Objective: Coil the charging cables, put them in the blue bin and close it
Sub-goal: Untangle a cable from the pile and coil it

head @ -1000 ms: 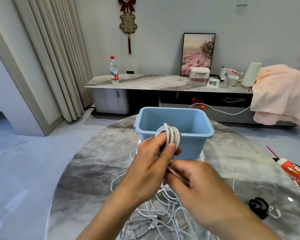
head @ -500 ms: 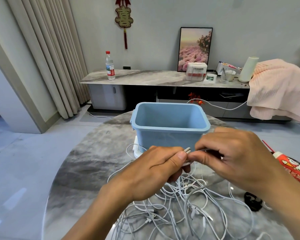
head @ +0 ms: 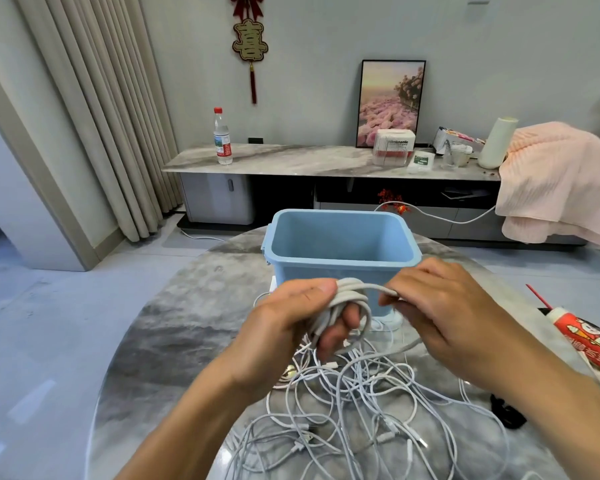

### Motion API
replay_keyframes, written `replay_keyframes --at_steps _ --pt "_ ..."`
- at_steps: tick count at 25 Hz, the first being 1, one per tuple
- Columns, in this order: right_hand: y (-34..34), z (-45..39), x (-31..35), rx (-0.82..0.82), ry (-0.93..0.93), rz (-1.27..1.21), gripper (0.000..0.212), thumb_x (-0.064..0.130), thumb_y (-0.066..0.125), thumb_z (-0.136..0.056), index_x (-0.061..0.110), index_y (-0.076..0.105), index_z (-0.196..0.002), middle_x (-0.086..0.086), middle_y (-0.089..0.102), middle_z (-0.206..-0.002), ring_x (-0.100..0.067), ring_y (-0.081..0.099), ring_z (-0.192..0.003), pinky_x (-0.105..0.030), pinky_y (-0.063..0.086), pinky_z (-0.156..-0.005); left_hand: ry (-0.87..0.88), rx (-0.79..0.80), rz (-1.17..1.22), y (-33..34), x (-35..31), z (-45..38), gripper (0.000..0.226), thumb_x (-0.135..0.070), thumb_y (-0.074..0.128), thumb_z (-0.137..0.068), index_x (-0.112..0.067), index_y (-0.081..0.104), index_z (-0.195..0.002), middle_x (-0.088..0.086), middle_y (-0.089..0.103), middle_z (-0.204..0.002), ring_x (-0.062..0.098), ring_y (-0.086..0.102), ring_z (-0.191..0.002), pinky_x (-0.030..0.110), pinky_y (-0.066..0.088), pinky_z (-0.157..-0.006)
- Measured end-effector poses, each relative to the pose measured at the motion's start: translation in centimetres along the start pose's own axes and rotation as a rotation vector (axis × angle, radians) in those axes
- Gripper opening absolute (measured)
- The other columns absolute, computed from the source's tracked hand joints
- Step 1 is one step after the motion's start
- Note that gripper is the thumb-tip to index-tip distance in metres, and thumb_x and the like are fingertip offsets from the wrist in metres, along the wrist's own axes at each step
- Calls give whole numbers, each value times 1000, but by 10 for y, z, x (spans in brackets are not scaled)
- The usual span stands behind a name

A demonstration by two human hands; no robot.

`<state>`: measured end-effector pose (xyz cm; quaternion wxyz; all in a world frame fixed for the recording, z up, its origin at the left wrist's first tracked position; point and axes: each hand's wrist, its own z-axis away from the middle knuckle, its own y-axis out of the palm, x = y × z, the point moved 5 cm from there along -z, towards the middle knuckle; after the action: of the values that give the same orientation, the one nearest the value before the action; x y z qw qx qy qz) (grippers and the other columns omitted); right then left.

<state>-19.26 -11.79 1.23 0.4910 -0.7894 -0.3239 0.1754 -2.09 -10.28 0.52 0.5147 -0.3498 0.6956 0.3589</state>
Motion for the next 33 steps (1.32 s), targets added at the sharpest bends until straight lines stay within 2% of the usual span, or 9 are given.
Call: replay_keyframes --at_steps 3,8,12,14,17,22,26,30,33 --pt "8 8 -22 -74 159 -30 73 -14 40 -59 33 55 -114 9 61 -112 -23 54 -100 -42 46 -80 40 -133 189 -15 -10 3 35 -25 43 -89 -8 66 -67 3 42 -52 13 35 -47 23 29 -47" --pt "35 22 -50 -193 842 -1453 34 -19 44 -80 8 62 -89 -12 66 -75 -18 50 -45 -24 38 -35 43 -258 533 -30 -20 5 36 -24 36 -96 -6 58 -74 1 45 -60 11 33 -52 21 28 -57" --pt "23 12 -37 -21 484 -2214 23 -2 48 -86 -4 59 -106 -13 56 -80 -11 30 -50 -20 23 -41 25 -205 788 -43 -15 3 36 -27 35 -100 -8 59 -80 -1 41 -60 11 38 -52 24 17 -85" --pt "26 12 -42 -54 542 -2067 24 15 67 -81 -2 66 -99 -6 50 -65 -8 23 -49 -19 18 -39 28 -156 904 -49 -13 4 34 -28 34 -102 -8 58 -85 -1 46 -64 11 43 -57 23 12 -103" --pt "48 16 -41 -73 774 -1338 14 20 73 -83 8 72 -77 1 40 -50 -5 23 -38 -16 19 -36 53 -185 948 -47 -11 2 33 -27 32 -104 -9 58 -93 -1 51 -75 12 51 -68 30 15 -108" --pt "64 3 35 275 375 -283 24 42 42 -101 26 47 -83 6 61 -72 -14 58 -70 -35 41 -63 139 -487 725 -63 -9 0 28 -23 35 -102 -14 60 -110 -3 67 -91 11 66 -87 42 31 -102" --pt "38 -4 95 393 177 -163 17 39 32 -102 29 35 -88 -1 65 -103 -31 61 -94 -36 39 -71 173 -643 -101 -65 -7 1 26 -20 39 -104 -8 59 -116 -5 73 -98 3 65 -98 23 42 -94" --pt "-14 -6 88 260 82 -188 28 51 28 -96 30 34 -79 11 47 -69 -10 45 -62 -33 36 -57 249 -383 -741 -41 -3 1 26 -32 41 -100 -16 59 -111 -15 65 -98 9 59 -100 35 44 -95" --pt "-56 -1 65 -10 37 -132 25 44 46 -96 29 55 -78 17 51 -63 -3 45 -56 -32 42 -50 180 -222 -794 -30 -1 1 32 -36 35 -101 -15 57 -109 -13 61 -92 19 54 -98 42 42 -91"
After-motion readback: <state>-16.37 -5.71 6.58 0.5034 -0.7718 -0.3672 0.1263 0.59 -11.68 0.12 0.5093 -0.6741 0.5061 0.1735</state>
